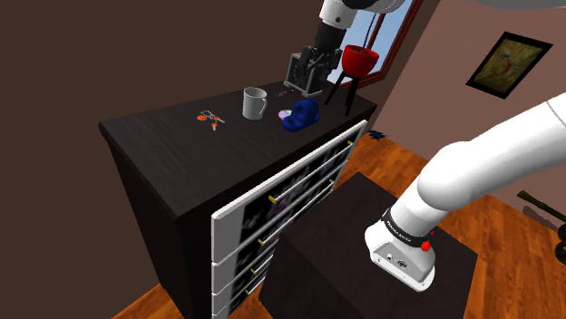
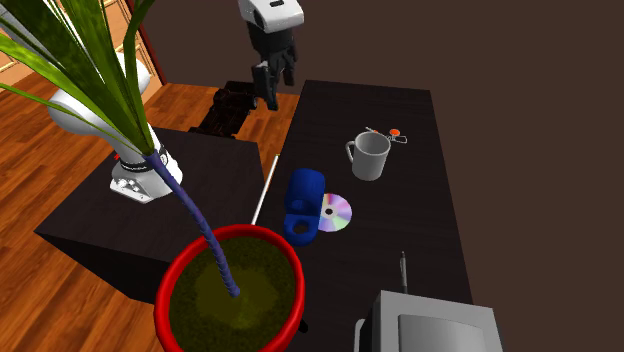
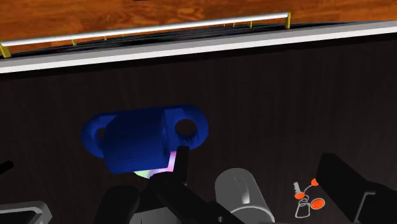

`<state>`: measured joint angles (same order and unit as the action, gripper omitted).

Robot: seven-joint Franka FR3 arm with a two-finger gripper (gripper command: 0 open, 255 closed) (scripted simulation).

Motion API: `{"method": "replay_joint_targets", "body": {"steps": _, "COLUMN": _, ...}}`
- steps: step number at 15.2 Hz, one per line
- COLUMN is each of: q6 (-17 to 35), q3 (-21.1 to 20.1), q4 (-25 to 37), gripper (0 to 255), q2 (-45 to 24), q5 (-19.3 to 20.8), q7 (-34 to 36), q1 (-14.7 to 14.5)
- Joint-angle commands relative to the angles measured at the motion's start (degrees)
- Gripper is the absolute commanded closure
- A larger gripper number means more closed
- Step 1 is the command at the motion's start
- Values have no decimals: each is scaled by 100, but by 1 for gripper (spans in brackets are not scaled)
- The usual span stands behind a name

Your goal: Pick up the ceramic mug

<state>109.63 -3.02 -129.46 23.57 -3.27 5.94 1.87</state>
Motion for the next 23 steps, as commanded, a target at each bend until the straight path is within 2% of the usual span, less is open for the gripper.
{"method": "replay_joint_targets", "body": {"steps": 1, "q6": 226, "q3": 2, "q4": 223, "gripper": 0, "q2": -444, "q5": 4, "q7": -15, "q1": 11}}
{"method": "replay_joint_targets", "body": {"steps": 9, "q6": 890, "q3": -6, "q4": 1308, "gripper": 0, "q2": -2197, "q5": 33, "q7": -32, "q1": 28}}
{"method": "replay_joint_targets", "body": {"steps": 17, "q6": 1098, "q3": 1, "q4": 2882, "gripper": 0, "q2": -3981, "q5": 77, "q7": -31, "q1": 19}}
{"method": "replay_joint_targets", "body": {"steps": 23, "q6": 1505, "q3": 1, "q4": 2641, "gripper": 0, "q2": -4147, "q5": 76, "q7": -48, "q1": 16}}
